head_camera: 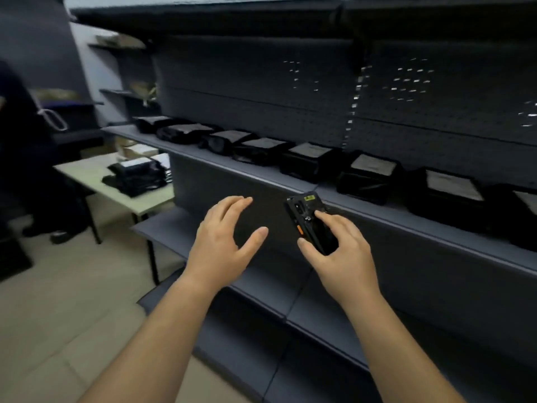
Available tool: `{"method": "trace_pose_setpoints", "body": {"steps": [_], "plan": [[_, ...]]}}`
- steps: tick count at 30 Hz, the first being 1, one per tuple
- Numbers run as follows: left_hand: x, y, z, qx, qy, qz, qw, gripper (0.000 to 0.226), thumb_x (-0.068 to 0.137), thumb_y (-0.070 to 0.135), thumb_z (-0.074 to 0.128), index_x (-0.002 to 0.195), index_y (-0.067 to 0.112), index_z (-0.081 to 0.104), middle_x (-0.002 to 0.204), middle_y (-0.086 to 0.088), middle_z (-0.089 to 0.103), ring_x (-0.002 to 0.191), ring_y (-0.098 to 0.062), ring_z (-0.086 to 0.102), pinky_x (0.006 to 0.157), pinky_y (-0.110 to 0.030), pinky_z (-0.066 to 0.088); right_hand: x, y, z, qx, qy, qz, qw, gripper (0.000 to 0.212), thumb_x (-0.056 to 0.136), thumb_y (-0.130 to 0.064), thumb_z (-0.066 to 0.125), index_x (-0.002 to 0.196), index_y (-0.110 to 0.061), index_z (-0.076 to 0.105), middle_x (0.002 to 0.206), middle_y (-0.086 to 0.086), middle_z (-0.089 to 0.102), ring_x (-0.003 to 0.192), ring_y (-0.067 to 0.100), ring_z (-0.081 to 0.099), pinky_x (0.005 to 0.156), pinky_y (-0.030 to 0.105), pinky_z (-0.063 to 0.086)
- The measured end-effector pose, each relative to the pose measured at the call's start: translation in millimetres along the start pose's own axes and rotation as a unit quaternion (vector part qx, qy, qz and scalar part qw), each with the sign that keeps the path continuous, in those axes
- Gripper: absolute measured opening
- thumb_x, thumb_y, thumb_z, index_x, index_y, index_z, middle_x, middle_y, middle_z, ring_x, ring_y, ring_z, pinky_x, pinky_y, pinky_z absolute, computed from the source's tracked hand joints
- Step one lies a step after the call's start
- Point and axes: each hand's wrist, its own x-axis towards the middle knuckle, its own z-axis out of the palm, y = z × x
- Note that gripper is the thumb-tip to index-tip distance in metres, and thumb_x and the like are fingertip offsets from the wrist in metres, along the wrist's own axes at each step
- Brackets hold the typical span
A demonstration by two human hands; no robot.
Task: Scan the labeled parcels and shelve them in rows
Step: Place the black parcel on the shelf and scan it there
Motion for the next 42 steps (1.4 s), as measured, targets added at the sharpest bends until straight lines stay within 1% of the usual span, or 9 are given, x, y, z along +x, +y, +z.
{"method": "trace_pose_setpoints", "body": {"steps": [5, 9, 13, 14, 19, 27, 33, 37, 42], "plan": [[-10, -141, -96, 0.100, 0.039, -0.079, 0.991, 0.059, 0.088, 0.056, 0.053, 0.134, 0.020, 0.053, 0.135, 0.004, 0.050, 0.129, -0.016, 0.046, 0.105, -0.048, 0.040, 49, -77, 172, 0.099, -0.088, -0.064, 0.989, 0.055, 0.077, -0.044, 0.075, 0.130, -0.035, 0.061, 0.129, -0.015, 0.054, 0.119, 0.006, 0.051, 0.100, 0.029, 0.045], [-15, -223, -205, 0.209, 0.074, -0.165, 0.961, 0.060, 0.087, 0.059, 0.052, 0.135, 0.023, 0.053, 0.136, 0.008, 0.049, 0.129, -0.009, 0.042, 0.108, -0.042, 0.039, 78, -169, 301, 0.173, -0.168, -0.132, 0.962, 0.054, 0.077, -0.038, 0.077, 0.128, -0.029, 0.064, 0.119, -0.011, 0.059, 0.109, 0.007, 0.056, 0.092, 0.020, 0.041], [-29, -285, -283, 0.269, 0.116, -0.235, 0.927, 0.063, 0.086, 0.063, 0.049, 0.138, 0.027, 0.048, 0.139, 0.010, 0.044, 0.131, -0.008, 0.039, 0.111, -0.040, 0.037, 84, -252, 399, 0.215, -0.246, -0.194, 0.925, 0.054, 0.079, -0.038, 0.077, 0.130, -0.029, 0.062, 0.118, -0.014, 0.057, 0.104, -0.004, 0.048, 0.086, -0.001, 0.030], [-34, -301, -297, 0.279, 0.122, -0.251, 0.919, 0.063, 0.086, 0.063, 0.048, 0.139, 0.028, 0.048, 0.140, 0.010, 0.043, 0.131, -0.007, 0.038, 0.111, -0.038, 0.036, 83, -269, 422, 0.225, -0.261, -0.206, 0.916, 0.055, 0.079, -0.040, 0.076, 0.131, -0.030, 0.061, 0.119, -0.014, 0.056, 0.103, -0.006, 0.046, 0.086, -0.001, 0.030], [-39, -417, -369, 0.307, 0.149, -0.293, 0.893, 0.061, 0.088, 0.063, 0.048, 0.139, 0.029, 0.047, 0.141, 0.011, 0.043, 0.132, -0.008, 0.039, 0.109, -0.038, 0.039, 88, -346, 558, 0.234, -0.315, -0.239, 0.888, 0.057, 0.079, -0.047, 0.073, 0.132, -0.035, 0.058, 0.124, -0.013, 0.056, 0.109, 0.004, 0.054, 0.091, 0.024, 0.046], [46, -606, -439, 0.255, 0.127, -0.256, 0.924, 0.062, 0.087, 0.061, 0.048, 0.137, 0.025, 0.050, 0.140, 0.009, 0.045, 0.132, -0.009, 0.039, 0.111, -0.038, 0.036, 161, -419, 714, 0.197, -0.268, -0.194, 0.923, 0.055, 0.078, -0.045, 0.074, 0.130, -0.034, 0.060, 0.123, -0.013, 0.057, 0.112, 0.005, 0.053, 0.094, 0.028, 0.047], [126, -736, -432, 0.203, 0.080, -0.227, 0.949, 0.062, 0.087, 0.062, 0.047, 0.140, 0.028, 0.046, 0.142, 0.010, 0.043, 0.134, -0.008, 0.038, 0.112, -0.042, 0.035, 239, -431, 805, 0.173, -0.220, -0.149, 0.948, 0.054, 0.078, -0.044, 0.074, 0.130, -0.033, 0.060, 0.126, -0.013, 0.057, 0.117, 0.007, 0.052, 0.097, 0.028, 0.044], [175, -824, -427, 0.204, 0.049, -0.218, 0.953, 0.062, 0.087, 0.062, 0.047, 0.139, 0.029, 0.046, 0.144, 0.010, 0.040, 0.136, -0.011, 0.037, 0.112, -0.045, 0.035, 290, -434, 880, 0.169, -0.203, -0.131, 0.956, 0.053, 0.078, -0.042, 0.076, 0.128, -0.031, 0.062, 0.121, -0.015, 0.058, 0.112, 0.004, 0.051, 0.089, 0.020, 0.039], [245, -923, -440, 0.218, -0.003, -0.212, 0.953, 0.063, 0.088, 0.063, 0.047, 0.140, 0.029, 0.045, 0.144, 0.013, 0.038, 0.136, -0.008, 0.035, 0.112, -0.042, 0.036, 368, -454, 974, 0.160, -0.207, -0.102, 0.960, 0.055, 0.078, -0.044, 0.075, 0.130, -0.031, 0.061, 0.119, -0.013, 0.058, 0.110, 0.007, 0.053, 0.088, 0.023, 0.041]]}}
